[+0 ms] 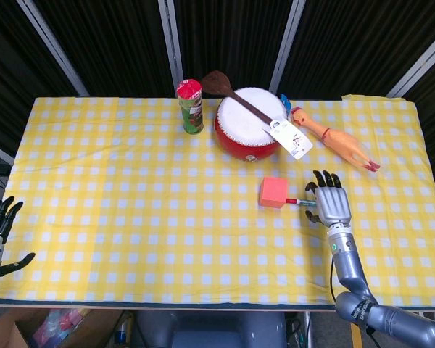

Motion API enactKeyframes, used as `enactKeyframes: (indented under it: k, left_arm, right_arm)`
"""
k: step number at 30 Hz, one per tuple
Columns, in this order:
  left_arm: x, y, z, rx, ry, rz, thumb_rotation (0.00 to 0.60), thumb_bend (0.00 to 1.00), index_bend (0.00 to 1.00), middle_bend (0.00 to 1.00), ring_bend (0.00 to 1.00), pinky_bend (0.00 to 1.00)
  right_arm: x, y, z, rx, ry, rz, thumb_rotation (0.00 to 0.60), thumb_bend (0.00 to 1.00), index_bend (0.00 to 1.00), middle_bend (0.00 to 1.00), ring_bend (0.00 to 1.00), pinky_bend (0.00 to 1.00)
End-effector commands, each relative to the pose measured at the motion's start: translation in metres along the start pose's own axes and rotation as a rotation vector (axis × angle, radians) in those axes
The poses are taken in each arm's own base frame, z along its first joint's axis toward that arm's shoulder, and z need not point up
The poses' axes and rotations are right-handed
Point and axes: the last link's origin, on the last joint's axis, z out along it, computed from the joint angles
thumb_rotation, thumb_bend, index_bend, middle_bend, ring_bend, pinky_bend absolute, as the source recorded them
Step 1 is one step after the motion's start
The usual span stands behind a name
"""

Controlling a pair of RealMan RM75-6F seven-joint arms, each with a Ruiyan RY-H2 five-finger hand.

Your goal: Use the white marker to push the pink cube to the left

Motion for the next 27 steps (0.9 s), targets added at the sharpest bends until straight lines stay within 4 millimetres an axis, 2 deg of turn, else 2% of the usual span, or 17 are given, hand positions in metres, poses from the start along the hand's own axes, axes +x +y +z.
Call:
enactKeyframes:
  k: [1,12,27]
  left_arm:
    - [0.000,0.001,0.000,-0.002,0.000,-0.003,0.600,0.02,0.00,0.00,0.00,0.00]
    - [-0.003,0.001,0.006,0.017,-0.016,-0.015,0.600,0.02,0.00,0.00,0.00,0.00]
    - [-0.005,0.001,0.008,0.026,-0.033,-0.026,0.600,0.02,0.00,0.00,0.00,0.00]
  right_arm:
    - [-0.006,0.002,0.010,-0.014,-0.011,-0.002,0.600,0.31,0.37,0.11,0.03,0.07]
    - [-0.025,0.024,0.024,-0.068,-0.063,-0.001,0.600,0.31,0.39,0.12,0.03,0.07]
    - [-0.024,0.016,0.033,-0.050,-0.036,0.032,0.600,0.31,0.43,0.15,0.04,0.07]
